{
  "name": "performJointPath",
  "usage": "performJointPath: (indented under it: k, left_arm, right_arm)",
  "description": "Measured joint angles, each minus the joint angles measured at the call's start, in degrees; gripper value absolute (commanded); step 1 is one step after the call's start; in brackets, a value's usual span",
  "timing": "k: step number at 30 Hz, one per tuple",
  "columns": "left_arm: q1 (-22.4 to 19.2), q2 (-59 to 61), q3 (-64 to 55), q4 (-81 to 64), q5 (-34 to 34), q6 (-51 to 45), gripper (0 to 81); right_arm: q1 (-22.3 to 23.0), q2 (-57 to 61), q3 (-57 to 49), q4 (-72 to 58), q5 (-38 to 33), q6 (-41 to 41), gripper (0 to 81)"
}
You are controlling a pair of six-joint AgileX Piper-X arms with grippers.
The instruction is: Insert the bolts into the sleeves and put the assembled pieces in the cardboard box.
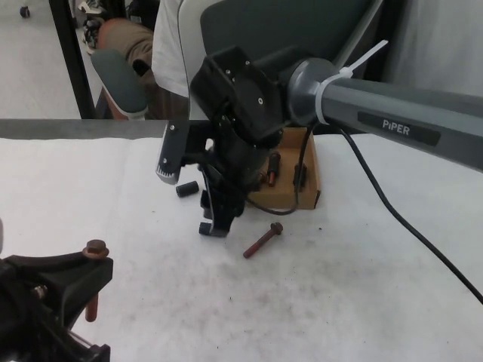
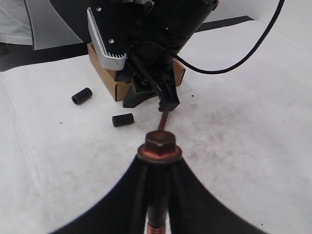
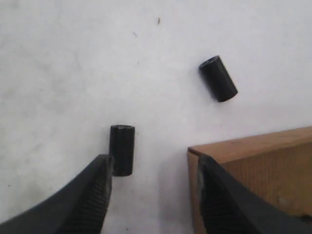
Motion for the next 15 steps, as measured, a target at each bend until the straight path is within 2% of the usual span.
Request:
performJointPath:
  k: [4, 15]
  left_arm:
    - [0.0, 0.0, 0.0, 0.0, 0.0, 0.0, 0.8]
    - [0.0, 0.0, 0.0, 0.0, 0.0, 0.0, 0.8]
  right_arm:
    - [0.0, 0.6, 0.0, -1.6, -2.6, 0.0, 50.7]
    - [0.0, 5.0, -3.4, -1.2, -2.8, 0.0, 50.7]
